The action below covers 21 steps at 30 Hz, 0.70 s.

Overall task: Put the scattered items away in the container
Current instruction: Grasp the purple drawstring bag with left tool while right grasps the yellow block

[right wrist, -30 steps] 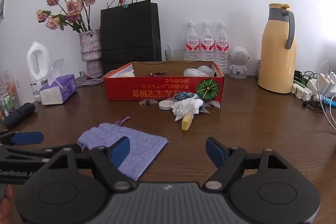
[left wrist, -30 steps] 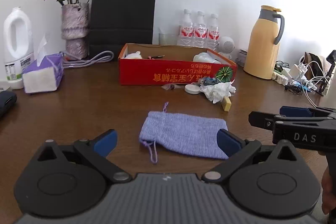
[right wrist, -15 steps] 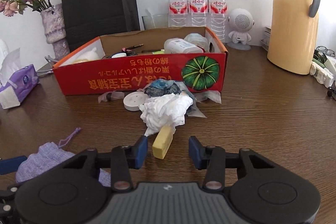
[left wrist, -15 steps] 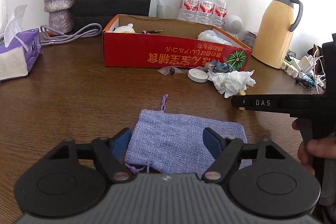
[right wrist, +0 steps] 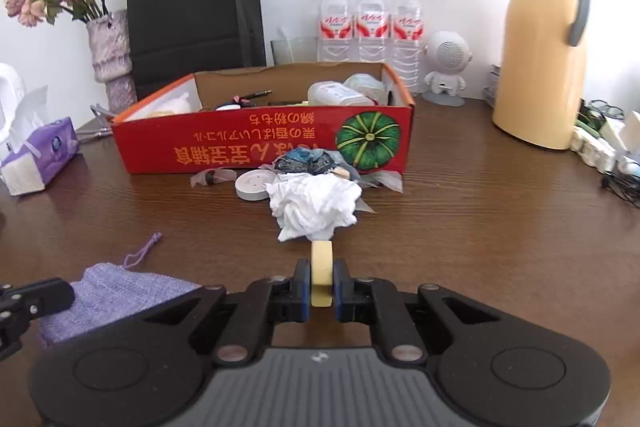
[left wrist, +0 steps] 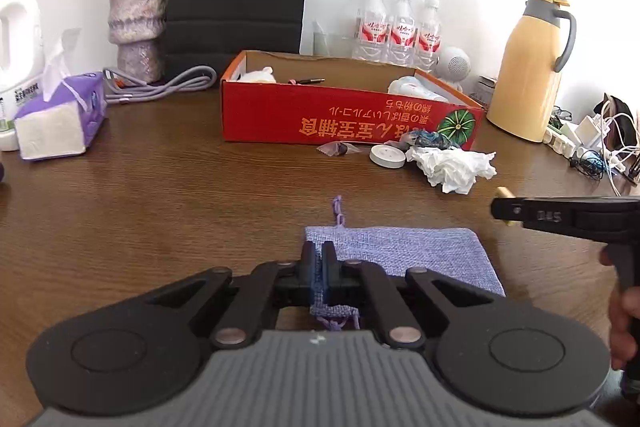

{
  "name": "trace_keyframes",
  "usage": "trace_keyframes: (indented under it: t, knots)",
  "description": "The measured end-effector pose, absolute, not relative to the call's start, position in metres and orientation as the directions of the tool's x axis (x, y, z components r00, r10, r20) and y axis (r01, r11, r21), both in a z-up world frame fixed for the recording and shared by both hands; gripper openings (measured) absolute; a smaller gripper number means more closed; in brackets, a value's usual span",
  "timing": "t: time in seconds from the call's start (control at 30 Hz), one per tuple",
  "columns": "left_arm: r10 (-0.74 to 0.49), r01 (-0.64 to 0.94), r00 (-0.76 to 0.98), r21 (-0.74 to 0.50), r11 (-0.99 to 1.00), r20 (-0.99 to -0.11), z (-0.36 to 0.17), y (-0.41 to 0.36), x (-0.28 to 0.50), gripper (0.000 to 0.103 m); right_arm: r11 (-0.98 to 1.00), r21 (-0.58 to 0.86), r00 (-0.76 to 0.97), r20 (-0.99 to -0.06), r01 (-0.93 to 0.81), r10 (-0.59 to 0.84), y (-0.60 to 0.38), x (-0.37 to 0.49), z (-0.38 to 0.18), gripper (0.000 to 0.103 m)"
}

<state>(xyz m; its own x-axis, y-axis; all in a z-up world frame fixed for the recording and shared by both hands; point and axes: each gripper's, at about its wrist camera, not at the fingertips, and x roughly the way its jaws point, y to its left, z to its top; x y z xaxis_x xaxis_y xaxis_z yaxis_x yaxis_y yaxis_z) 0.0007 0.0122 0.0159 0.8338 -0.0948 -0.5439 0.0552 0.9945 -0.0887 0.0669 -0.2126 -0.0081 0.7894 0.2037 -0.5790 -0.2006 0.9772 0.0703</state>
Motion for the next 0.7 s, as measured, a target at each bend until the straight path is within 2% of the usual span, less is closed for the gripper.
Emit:
trace_keyframes:
  t: [0.1,0.4,0.6,0.7]
  knots:
    - [-0.098,0.056,0.843,-0.094,0.994,-0.529,0.022,0.012,-0.015,0.003,0.968,0.105,0.799,-0.547,-0.230,0.249,-0.221,0.036,-0.001,0.010]
    - [-0.153,0.112,0.885,-0.118,0.987,-0.440,0.051,0.013,-0.043,0.003,0.975,0.117,0.818,-0.530,-0.191,0.223,-0.229,0.000,0.011,0.010]
    - [-0.159,0.106,0.861,-0.134,0.985,-0.484,0.047,0.016,-0.038,0.003,0.972,0.144,0.814,-0.532,-0.183,0.232,-0.232,-0.010,0.003,0.010]
    - [-0.172,0.120,0.873,-0.142,0.983,-0.456,0.053,0.013,-0.036,0.003,0.972,0.142,0.806,-0.544,-0.188,0.235,-0.233,-0.007,0.000,0.010]
